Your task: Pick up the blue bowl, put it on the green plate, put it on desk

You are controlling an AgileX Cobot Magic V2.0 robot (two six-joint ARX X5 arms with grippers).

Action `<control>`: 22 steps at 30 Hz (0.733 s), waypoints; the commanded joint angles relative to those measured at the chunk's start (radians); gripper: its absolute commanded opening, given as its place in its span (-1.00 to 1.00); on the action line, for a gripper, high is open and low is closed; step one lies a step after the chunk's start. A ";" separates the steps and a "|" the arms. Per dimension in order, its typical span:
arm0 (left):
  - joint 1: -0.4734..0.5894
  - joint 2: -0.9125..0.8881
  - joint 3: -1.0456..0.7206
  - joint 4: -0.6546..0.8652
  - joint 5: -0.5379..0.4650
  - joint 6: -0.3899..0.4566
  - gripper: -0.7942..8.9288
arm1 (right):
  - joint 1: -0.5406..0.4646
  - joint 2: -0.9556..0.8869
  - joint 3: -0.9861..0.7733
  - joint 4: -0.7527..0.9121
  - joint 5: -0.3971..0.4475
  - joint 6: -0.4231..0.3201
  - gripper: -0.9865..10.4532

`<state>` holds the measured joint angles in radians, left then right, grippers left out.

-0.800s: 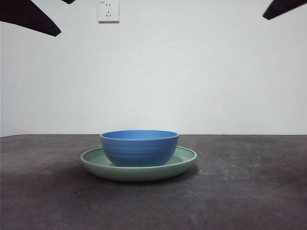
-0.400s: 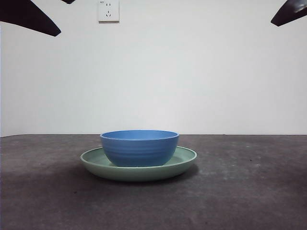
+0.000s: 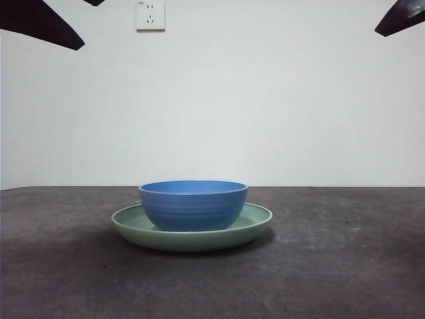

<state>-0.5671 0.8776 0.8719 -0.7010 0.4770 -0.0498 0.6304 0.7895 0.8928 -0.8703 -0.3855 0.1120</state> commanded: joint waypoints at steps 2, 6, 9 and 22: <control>-0.004 0.007 0.009 0.006 0.002 0.005 -0.80 | 0.009 0.006 0.005 0.009 -0.001 0.004 -0.83; -0.004 0.007 0.009 0.006 0.003 0.005 -0.81 | 0.009 0.006 0.005 0.010 0.001 0.003 -0.81; -0.004 0.007 0.009 0.007 0.003 0.005 -0.81 | 0.009 0.006 0.005 0.012 0.000 0.005 -0.81; -0.004 0.007 0.010 0.020 0.003 0.005 -0.81 | 0.009 0.006 0.005 0.012 0.000 0.004 -0.81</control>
<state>-0.5671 0.8776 0.8719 -0.6968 0.4770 -0.0498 0.6304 0.7898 0.8928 -0.8700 -0.3855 0.1120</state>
